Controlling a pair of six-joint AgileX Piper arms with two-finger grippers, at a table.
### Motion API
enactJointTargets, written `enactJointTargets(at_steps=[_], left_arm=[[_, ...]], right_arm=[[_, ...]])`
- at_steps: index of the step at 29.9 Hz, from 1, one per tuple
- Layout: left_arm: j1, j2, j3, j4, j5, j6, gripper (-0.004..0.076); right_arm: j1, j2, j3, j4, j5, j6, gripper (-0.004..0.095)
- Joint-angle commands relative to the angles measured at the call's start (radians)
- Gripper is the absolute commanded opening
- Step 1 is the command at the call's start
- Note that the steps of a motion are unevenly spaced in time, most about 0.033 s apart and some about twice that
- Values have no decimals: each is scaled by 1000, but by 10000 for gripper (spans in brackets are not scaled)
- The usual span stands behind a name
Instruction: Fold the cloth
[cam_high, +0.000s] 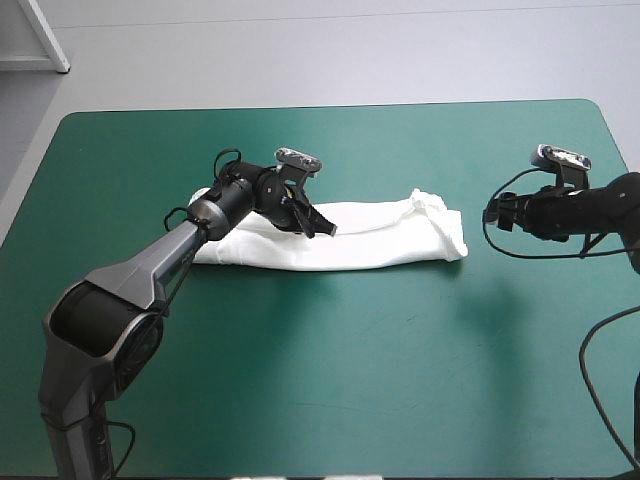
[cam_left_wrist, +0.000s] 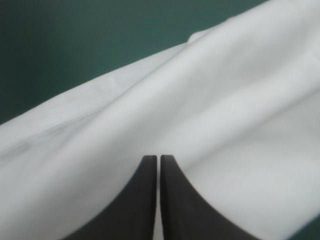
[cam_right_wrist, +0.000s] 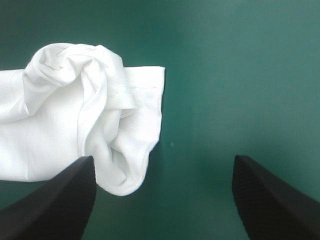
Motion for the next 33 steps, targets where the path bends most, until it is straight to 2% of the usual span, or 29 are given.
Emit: enactJointTargets(at_steps=[1, 9, 17, 23, 29, 31, 33], left_arm=[[-7, -7, -33, -16, -85, -14, 19], [-7, 89, -33, -12, -94, -14, 19], [-8, 102, -33, -16, -87, -14, 19], [-8, 102, -33, -16, -84, -14, 19], [-8, 102, -33, -16, -70, -14, 19], [-8, 102, -33, -16, -69, -14, 19], [-8, 102, -33, -16, -69, -14, 19]], right_arm=[[-9, 4, -24, 108, 7, -48, 715], [-7, 135, -24, 252, 33, -127, 715], [-7, 245, -24, 418, 102, -186, 715], [58, 283, -24, 398, 97, -178, 715], [158, 285, -24, 393, 39, -159, 711], [183, 285, -24, 373, 16, -136, 655], [194, 285, -24, 357, -7, -125, 530]])
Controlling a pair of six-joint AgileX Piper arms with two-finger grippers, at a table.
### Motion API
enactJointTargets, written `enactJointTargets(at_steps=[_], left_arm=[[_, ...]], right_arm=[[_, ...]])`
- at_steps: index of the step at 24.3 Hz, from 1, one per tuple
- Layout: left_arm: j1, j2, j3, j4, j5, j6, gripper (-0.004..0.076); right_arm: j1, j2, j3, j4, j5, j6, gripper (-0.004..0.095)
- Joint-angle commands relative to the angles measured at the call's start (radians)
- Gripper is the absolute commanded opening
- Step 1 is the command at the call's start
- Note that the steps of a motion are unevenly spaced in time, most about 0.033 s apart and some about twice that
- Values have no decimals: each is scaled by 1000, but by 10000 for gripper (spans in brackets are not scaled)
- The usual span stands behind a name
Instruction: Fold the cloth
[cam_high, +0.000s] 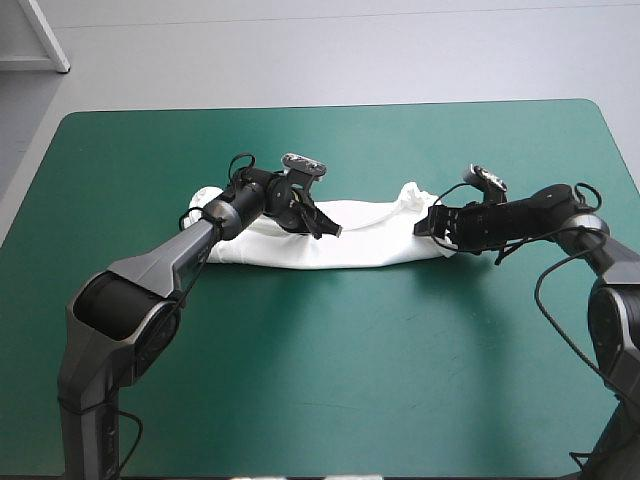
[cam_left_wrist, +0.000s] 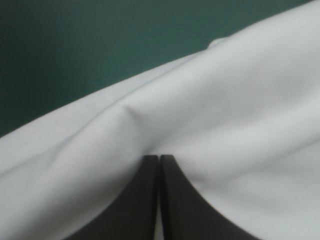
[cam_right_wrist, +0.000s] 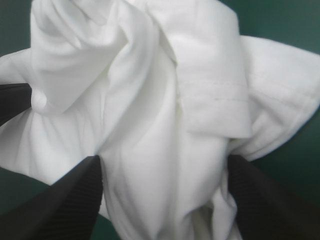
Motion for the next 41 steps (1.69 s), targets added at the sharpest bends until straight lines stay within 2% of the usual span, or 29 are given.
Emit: enactJointTargets(at_steps=[1, 5, 6, 11, 16, 19, 21, 24, 29, 35, 38, 41], left_arm=[[-8, -4, -5, -11, -7, -7, 19], [-8, -4, -5, -11, -4, -7, 19], [-8, -4, -5, -11, -2, -7, 19], [-8, -4, -5, -11, 2, -7, 19], [-8, -4, -5, -11, 2, -7, 19], [-8, -4, -5, -11, 2, -7, 19], [-8, -4, -5, -7, 2, -7, 19], [-4, -10, -9, 0, 14, -7, 19], [-4, -82, -41, 87, 36, -21, 19], [-4, -206, -107, 338, 186, -71, 19], [-4, -284, -167, 482, 418, -64, 19], [-4, -343, -169, 470, 523, -35, 19]], right_arm=[[22, -27, -12, -17, -11, 17, 438], [24, -29, -22, -12, -24, 4, 25], [24, -29, -35, -10, -20, 0, -12], [37, -60, -130, 3, 61, -2, -13], [124, -109, -321, 3, 112, 57, -13], [192, -109, -431, -4, 103, 90, -13], [219, -109, -479, -50, 78, 127, -13], [226, -109, -496, -129, 59, 166, -13], [227, -107, -496, -136, 64, 166, -13], [238, -107, -496, -136, 66, 154, -13], [272, -105, -496, -132, 51, 151, -13], [318, -103, -496, -132, 25, 143, -13]])
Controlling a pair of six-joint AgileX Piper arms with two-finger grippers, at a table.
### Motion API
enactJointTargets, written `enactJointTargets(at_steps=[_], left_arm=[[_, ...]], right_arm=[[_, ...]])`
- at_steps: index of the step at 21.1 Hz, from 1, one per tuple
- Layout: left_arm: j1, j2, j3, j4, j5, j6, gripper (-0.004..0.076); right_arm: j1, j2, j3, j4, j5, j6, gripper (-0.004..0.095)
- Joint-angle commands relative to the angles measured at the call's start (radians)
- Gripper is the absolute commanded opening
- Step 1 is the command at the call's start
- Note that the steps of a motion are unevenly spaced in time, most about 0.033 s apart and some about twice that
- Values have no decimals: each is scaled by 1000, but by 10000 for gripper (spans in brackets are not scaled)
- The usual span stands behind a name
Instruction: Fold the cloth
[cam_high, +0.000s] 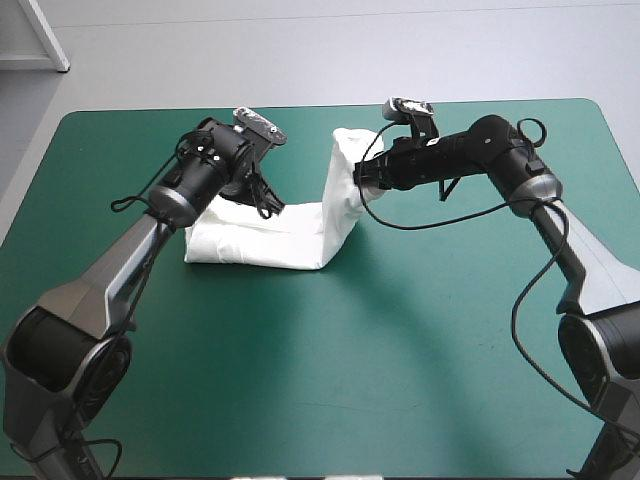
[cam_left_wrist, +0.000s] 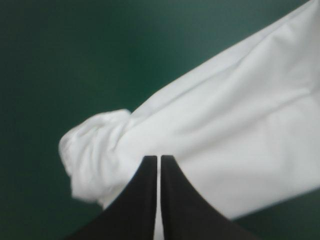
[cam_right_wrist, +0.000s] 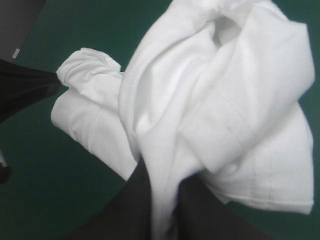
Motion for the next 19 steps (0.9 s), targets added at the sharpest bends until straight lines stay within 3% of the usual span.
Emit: enactJointTargets(at_steps=[1, 6, 12, 14, 16, 17, 19], left_arm=[[-3, -119, -34, 18, 105, 18, 19], [-3, -295, -23, -31, 133, 2, 19], [-3, -585, 209, -52, 133, -92, 19], [-3, -662, 290, -48, 133, -111, 19], [-3, -716, 344, -47, 133, -131, 19], [-3, -753, 376, -47, 133, -141, 19], [-3, -799, 410, -47, 133, -150, 19]], right_arm=[[47, -52, -39, 50, -57, -23, -13], [182, 45, -173, 55, -57, -18, -13], [340, 288, -472, 76, -47, 16, -7], [364, 372, -578, 142, -24, 8, 101], [375, 420, -636, 188, -3, 2, 270], [381, 453, -679, 223, 18, -5, 460], [385, 468, -712, 229, 33, -8, 700]])
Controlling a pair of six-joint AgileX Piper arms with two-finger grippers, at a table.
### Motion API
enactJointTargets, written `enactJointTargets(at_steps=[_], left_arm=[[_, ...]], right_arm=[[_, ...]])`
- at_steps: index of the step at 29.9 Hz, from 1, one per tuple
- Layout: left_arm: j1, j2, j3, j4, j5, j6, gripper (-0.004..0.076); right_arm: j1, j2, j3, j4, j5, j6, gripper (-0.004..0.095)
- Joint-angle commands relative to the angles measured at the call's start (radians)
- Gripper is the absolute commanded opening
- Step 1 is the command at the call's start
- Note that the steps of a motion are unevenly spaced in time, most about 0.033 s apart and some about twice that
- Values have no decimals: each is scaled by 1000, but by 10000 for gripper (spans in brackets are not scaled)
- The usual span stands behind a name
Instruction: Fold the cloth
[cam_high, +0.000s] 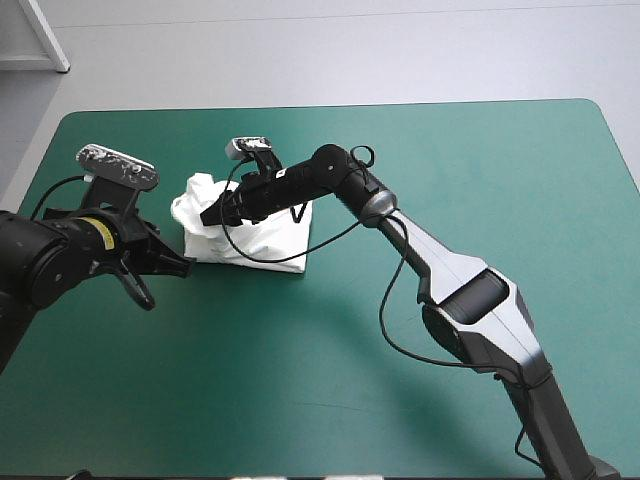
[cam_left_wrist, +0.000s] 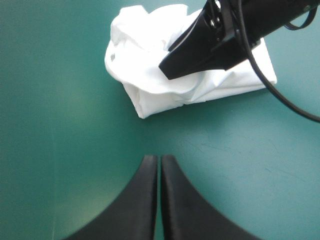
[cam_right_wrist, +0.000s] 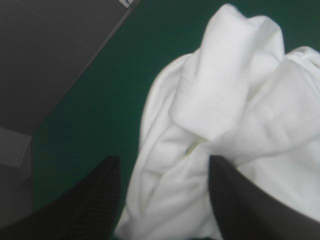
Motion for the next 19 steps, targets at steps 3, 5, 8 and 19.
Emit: enactJointTargets(at_steps=[3, 5, 8, 19], left_arm=[[-4, -80, 8, 11, 40, -42, 19], [-4, -92, 8, 11, 40, -41, 19], [-4, -102, 8, 9, 40, -45, 19], [-4, -102, 8, -5, 40, -50, 19]], right_arm=[[-1, -68, -94, 72, 20, -16, 719], [-5, -68, -129, 50, 57, 5, 702], [-19, -68, -195, -49, 114, 82, 653], [-119, -74, -298, -407, 253, 333, 607]])
